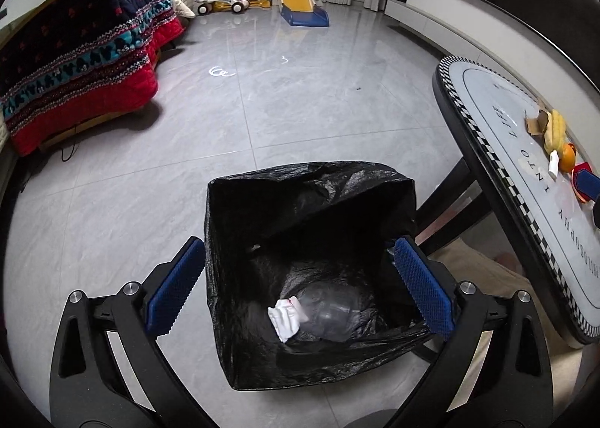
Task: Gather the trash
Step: 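Move both open tools back over the table toward the sponge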
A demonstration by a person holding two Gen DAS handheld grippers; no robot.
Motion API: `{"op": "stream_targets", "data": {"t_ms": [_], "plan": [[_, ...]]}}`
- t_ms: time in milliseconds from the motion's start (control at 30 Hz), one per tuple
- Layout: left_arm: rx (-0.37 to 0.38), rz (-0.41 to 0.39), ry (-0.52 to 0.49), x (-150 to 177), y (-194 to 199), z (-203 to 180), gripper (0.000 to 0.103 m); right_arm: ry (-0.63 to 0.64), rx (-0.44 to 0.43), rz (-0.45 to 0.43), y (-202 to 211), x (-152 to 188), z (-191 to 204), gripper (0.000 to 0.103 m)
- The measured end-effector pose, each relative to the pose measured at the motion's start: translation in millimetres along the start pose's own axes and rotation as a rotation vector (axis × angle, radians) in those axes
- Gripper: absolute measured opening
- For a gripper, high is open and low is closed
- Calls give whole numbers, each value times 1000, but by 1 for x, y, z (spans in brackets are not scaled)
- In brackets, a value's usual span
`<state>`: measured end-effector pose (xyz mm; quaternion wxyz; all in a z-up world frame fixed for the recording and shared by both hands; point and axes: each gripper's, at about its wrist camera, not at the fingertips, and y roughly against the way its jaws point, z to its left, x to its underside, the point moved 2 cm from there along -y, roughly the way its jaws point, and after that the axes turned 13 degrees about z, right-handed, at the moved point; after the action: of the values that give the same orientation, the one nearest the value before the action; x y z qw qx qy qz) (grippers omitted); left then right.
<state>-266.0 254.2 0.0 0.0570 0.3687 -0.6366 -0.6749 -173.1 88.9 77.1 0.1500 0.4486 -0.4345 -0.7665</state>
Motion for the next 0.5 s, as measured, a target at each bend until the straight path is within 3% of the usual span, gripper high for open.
{"op": "stream_targets", "data": {"t_ms": [233, 500], "plan": [[20, 9, -38, -5, 4, -19, 97, -24, 4, -53, 16, 0, -15, 83], [38, 6, -126, -20, 12, -62, 97, -89, 65, -109, 37, 0, -49, 83]]}}
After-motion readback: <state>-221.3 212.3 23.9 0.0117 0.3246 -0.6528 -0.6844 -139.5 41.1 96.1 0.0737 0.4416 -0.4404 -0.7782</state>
